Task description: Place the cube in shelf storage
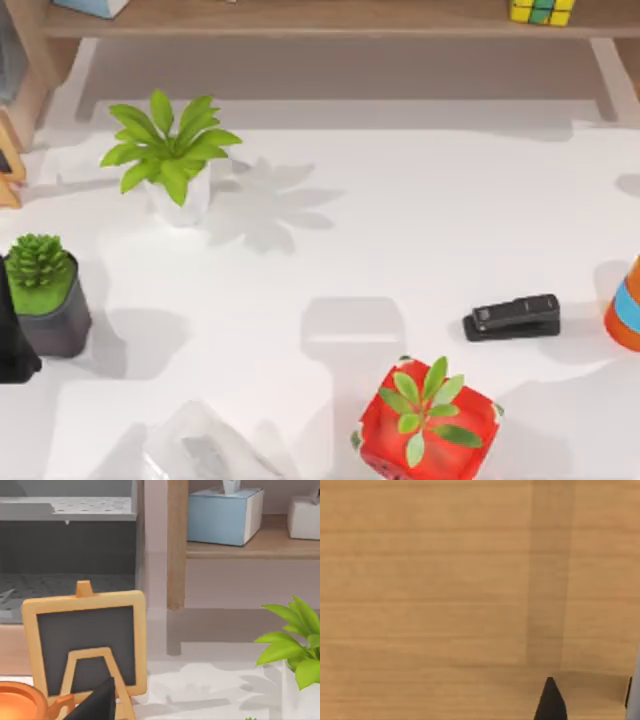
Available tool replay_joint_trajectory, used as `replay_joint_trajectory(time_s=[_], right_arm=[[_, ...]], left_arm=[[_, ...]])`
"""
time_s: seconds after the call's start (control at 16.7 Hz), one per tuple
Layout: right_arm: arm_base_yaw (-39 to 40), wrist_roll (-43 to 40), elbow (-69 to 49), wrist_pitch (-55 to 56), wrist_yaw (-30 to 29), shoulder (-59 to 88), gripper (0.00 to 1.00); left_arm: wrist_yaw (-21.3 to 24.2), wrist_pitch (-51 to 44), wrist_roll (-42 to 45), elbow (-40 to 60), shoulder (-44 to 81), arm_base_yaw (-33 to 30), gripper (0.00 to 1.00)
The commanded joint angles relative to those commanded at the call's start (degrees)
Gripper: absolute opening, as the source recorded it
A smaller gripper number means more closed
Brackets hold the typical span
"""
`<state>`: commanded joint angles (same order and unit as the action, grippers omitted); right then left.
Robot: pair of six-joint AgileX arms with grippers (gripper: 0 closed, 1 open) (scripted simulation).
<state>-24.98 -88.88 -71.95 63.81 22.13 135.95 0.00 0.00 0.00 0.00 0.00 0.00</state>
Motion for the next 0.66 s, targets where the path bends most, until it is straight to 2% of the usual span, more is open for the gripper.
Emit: replay_joint_trajectory(time_s=[0.3,0.66], right_arm=[[0.0,0.0,0.0,0.0,0.0,0.0,0.98],[0.0,0.0,0.0,0.0,0.0,0.0,1.0]], left_arm=[[0.0,0.0,0.0,0.0,0.0,0.0,1.0],[0.0,0.0,0.0,0.0,0.0,0.0,1.0]])
